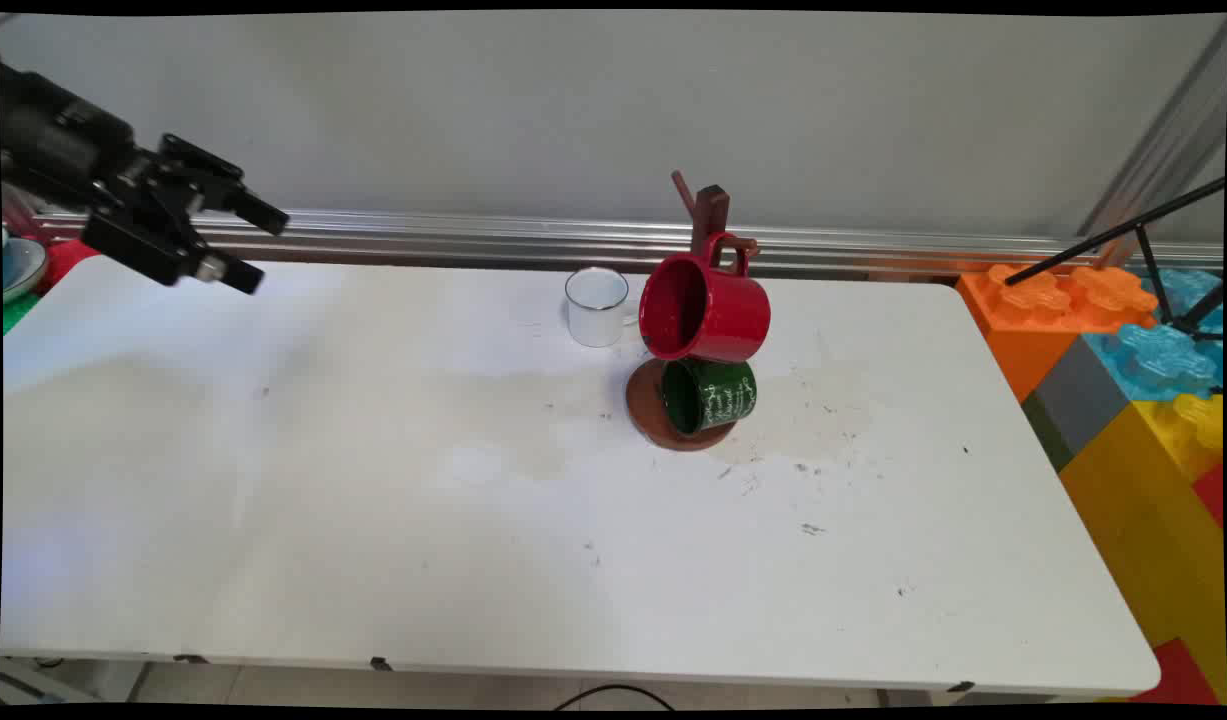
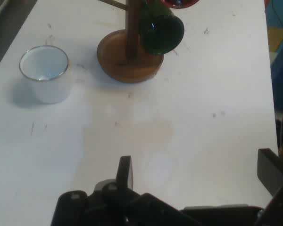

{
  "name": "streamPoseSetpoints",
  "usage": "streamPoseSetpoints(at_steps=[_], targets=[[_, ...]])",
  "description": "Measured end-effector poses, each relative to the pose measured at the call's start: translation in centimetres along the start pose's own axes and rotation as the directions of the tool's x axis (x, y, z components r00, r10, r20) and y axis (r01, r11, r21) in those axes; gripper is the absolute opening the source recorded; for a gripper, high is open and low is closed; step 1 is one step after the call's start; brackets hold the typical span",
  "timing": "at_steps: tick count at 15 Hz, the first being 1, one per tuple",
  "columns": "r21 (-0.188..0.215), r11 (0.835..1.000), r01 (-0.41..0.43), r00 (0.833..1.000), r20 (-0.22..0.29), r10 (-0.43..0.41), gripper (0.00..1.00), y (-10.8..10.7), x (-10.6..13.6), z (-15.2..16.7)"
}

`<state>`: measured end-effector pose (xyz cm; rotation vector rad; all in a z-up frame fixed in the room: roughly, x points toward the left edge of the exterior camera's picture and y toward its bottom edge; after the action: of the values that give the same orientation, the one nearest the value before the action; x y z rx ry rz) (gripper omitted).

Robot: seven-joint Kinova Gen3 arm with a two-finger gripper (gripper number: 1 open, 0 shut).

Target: Pick up the red mug from the rack

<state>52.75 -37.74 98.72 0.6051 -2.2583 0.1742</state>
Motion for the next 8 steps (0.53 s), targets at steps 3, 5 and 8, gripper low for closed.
streamPoseSetpoints(at_steps=[3, 5, 8], targets=[[0.022, 1.000, 0.012, 1.000, -0.003, -0.012, 1.00, 2.2, 1.5, 2.3], [0.034, 0.999, 0.023, 1.000, -0.004, -0.022, 1.00, 3.7, 2.6, 4.0], [0.049, 0.998, 0.036, 0.999, -0.009, -0.036, 1.00, 5.6, 4.1, 6.4]])
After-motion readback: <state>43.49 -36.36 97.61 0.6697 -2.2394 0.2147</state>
